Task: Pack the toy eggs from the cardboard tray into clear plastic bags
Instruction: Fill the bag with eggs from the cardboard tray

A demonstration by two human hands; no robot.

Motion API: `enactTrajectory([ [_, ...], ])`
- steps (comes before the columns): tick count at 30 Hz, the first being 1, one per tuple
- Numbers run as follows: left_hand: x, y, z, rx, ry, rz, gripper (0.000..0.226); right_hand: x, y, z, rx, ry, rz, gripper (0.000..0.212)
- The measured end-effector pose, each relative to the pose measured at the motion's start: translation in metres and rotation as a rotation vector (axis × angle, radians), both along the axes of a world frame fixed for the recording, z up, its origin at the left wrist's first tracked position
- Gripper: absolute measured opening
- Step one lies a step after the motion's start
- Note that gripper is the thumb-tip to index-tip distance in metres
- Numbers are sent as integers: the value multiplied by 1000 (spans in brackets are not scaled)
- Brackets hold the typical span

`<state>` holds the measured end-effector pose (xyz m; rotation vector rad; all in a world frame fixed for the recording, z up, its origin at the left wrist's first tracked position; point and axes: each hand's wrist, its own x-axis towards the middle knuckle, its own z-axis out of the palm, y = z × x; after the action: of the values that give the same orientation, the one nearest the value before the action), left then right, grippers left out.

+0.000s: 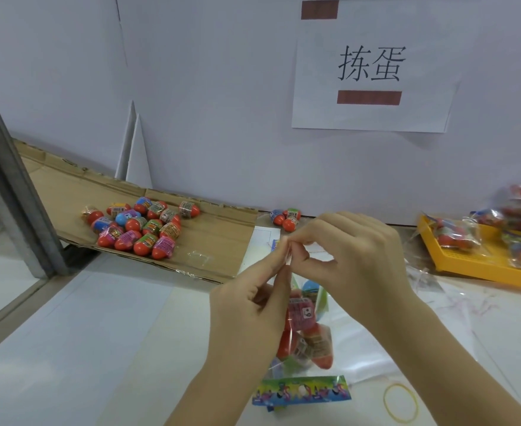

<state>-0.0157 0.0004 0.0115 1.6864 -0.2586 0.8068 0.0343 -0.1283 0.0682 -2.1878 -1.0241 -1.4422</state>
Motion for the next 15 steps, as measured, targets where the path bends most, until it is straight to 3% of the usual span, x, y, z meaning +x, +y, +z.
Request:
enactTrajectory([
  [5, -2, 2, 5, -117, 91, -23, 47, -4, 0, 1, 112, 159, 14, 13],
  [9, -1, 3, 8, -265, 108, -40, 40, 1, -15, 10, 312, 338, 40, 6],
  [15, 6, 19, 17, -505, 108, -67, 27, 21, -40, 13, 516, 633, 115, 26],
])
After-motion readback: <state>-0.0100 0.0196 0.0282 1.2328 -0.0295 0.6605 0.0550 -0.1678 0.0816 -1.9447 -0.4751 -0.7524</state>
